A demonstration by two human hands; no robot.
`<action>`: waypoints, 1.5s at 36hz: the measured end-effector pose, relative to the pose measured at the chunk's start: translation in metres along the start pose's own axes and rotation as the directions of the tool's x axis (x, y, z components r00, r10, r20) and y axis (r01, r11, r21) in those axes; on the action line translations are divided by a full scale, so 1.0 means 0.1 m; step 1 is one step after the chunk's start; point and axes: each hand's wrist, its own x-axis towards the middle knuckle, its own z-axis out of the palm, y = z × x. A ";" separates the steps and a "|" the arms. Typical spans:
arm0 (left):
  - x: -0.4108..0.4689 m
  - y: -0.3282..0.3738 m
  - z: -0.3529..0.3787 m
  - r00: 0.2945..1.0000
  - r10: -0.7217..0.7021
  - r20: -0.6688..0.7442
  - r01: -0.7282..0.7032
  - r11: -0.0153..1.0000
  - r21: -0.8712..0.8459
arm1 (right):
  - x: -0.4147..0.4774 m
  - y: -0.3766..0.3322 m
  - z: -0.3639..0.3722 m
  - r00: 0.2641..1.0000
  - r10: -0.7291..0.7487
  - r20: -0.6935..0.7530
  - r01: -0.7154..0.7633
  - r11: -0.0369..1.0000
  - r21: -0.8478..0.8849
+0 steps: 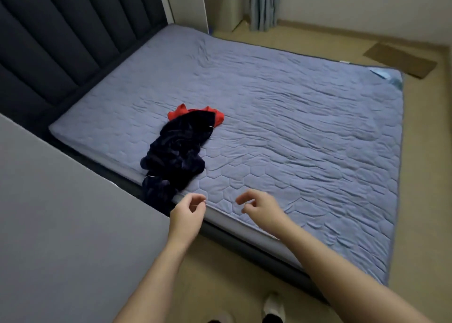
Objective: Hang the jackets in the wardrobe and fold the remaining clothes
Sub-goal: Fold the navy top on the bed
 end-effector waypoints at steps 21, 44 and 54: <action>4.40 -1.79 0.16 0.911 -0.337 -0.239 0.413 0.731 0.543 | 3.77 1.09 1.51 0.922 0.351 0.166 -0.352 0.936 -0.028; 4.48 -0.06 0.01 0.880 0.471 0.064 -0.475 0.877 0.069 | 3.93 0.23 0.80 0.992 0.037 -0.117 -0.023 0.992 0.124; 3.22 2.34 -0.07 0.669 0.740 0.061 -0.712 0.663 -0.231 | 2.98 -0.93 -0.74 0.927 -0.230 -0.298 0.300 0.929 0.216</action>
